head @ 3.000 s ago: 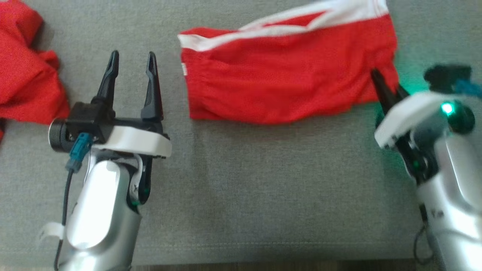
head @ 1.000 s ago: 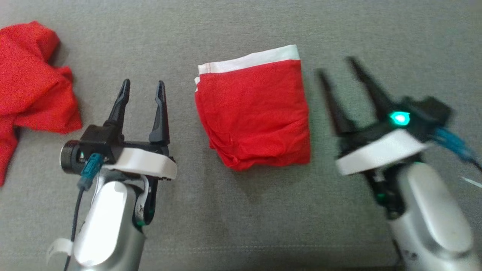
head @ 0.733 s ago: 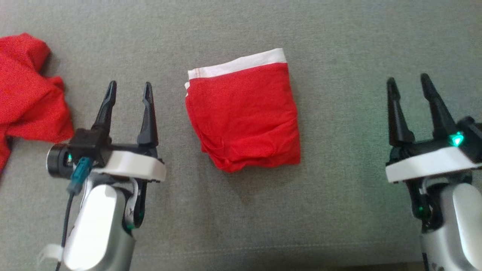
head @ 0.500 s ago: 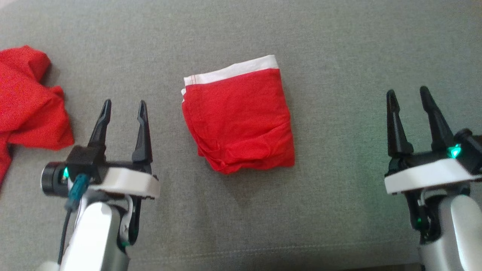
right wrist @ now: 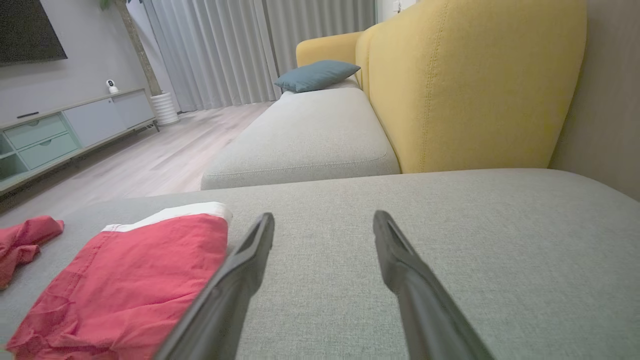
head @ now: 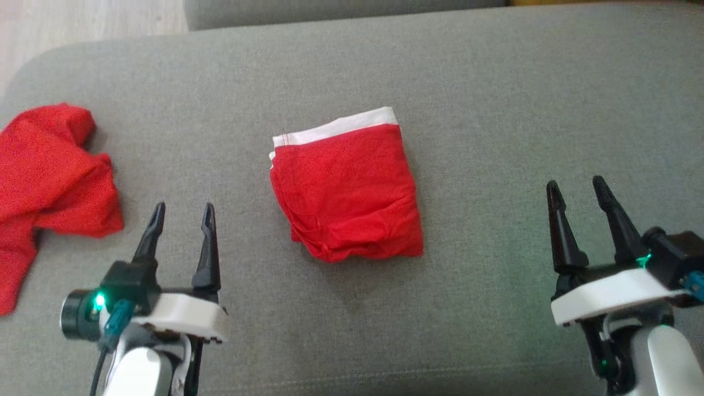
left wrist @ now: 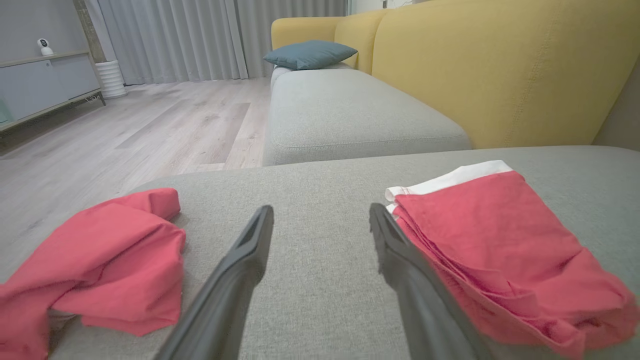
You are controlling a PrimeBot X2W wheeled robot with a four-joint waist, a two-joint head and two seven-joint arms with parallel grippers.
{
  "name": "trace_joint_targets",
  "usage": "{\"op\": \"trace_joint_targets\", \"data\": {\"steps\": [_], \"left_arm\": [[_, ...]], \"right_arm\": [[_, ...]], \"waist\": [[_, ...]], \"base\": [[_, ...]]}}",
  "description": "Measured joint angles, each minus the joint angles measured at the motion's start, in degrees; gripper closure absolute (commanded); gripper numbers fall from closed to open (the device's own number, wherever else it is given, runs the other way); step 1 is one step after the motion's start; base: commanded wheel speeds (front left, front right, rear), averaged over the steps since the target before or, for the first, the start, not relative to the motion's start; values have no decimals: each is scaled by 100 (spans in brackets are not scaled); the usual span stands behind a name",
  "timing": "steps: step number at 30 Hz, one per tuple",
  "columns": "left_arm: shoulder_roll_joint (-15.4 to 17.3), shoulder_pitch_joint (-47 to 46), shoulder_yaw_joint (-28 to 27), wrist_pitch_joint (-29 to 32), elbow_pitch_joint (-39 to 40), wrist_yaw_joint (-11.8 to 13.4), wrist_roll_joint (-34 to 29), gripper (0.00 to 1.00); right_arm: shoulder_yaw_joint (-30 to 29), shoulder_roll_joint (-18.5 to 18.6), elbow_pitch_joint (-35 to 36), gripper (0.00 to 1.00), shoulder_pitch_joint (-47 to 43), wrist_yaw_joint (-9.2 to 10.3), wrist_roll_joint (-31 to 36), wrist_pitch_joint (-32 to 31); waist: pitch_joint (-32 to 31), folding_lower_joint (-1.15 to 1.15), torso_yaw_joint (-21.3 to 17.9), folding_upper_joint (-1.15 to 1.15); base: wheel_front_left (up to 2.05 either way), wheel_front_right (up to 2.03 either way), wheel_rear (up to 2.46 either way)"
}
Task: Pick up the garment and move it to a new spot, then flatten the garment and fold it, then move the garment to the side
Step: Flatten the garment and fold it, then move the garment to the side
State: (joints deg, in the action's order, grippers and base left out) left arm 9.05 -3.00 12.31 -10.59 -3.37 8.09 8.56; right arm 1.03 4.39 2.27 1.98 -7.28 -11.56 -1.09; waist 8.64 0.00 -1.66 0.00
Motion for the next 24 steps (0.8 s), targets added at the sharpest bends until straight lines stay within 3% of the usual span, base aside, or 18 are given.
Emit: {"op": "trace_joint_targets", "data": {"steps": [9,24], "left_arm": [[26,307,34,96,122,57,12,0],[98,302,87,141,152,101,19,0]], "right_arm": [[-13,-27,140,0,-295,0,15,-227],[-19,-69,202,0,-370,0,53,-304]], "waist": [[-336,0,12,0],[-353,0,11,0]], "base": [[0,0,0],[0,0,0]]}}
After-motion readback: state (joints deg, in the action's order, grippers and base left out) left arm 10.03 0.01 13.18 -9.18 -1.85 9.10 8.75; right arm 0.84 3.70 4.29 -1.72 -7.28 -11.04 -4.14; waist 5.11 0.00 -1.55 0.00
